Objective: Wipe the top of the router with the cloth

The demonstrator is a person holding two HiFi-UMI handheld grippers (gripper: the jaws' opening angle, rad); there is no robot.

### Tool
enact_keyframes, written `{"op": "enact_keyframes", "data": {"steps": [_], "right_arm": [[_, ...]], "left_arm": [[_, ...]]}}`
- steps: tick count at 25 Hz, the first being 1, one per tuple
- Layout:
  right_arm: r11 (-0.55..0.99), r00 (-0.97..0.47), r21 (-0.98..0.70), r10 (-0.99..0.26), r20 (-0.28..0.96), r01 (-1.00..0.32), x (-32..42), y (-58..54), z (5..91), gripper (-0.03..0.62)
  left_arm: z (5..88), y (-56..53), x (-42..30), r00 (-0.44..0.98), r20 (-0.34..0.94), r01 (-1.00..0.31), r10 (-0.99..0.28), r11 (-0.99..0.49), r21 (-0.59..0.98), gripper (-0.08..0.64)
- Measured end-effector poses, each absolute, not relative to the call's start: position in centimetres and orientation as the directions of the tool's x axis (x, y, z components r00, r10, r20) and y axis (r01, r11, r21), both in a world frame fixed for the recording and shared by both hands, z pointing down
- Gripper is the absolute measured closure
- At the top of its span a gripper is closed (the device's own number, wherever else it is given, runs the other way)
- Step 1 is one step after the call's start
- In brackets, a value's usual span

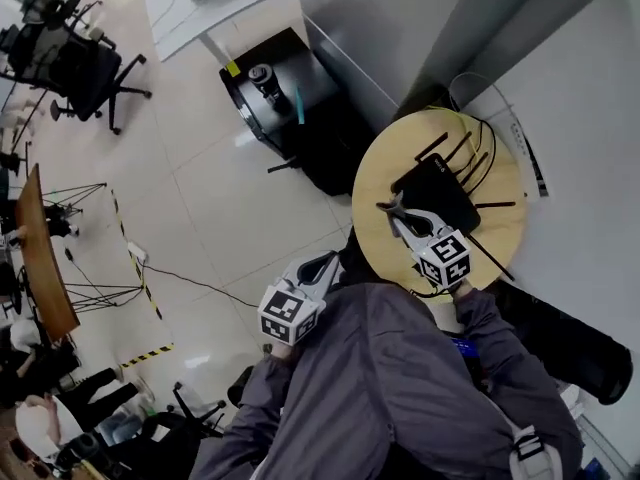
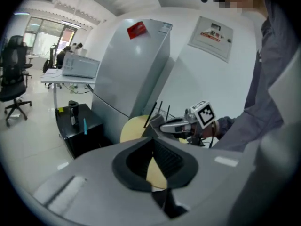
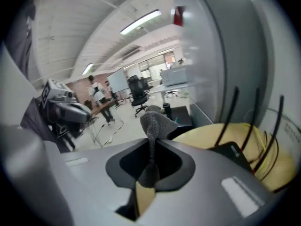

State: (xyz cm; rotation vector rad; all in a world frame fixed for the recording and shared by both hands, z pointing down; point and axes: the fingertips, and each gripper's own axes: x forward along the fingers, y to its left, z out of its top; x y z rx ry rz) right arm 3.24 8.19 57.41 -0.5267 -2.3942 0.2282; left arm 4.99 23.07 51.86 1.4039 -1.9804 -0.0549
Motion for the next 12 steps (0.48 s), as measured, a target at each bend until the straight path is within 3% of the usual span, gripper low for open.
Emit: {"op": "enact_keyframes", "data": {"steps": [5,12], "right_arm": [[0.888,-0.73,-0.415,0.151,0.666,-0.195,1.2,-2.6,64.9,0.563],[0.807,-0.696,-0.412,0.0,0.718,-0.424,-0.7,-8.1,68.2,0.565]], "left_arm": [[52.0,17.3,2.0,-0.007,0.517,-0.872,-0.856,0.258,0.415,0.56],[52.0,11.2,2.4,0.237,0.518,-0.896,-0.822,0.021,0.444,0.56]]}}
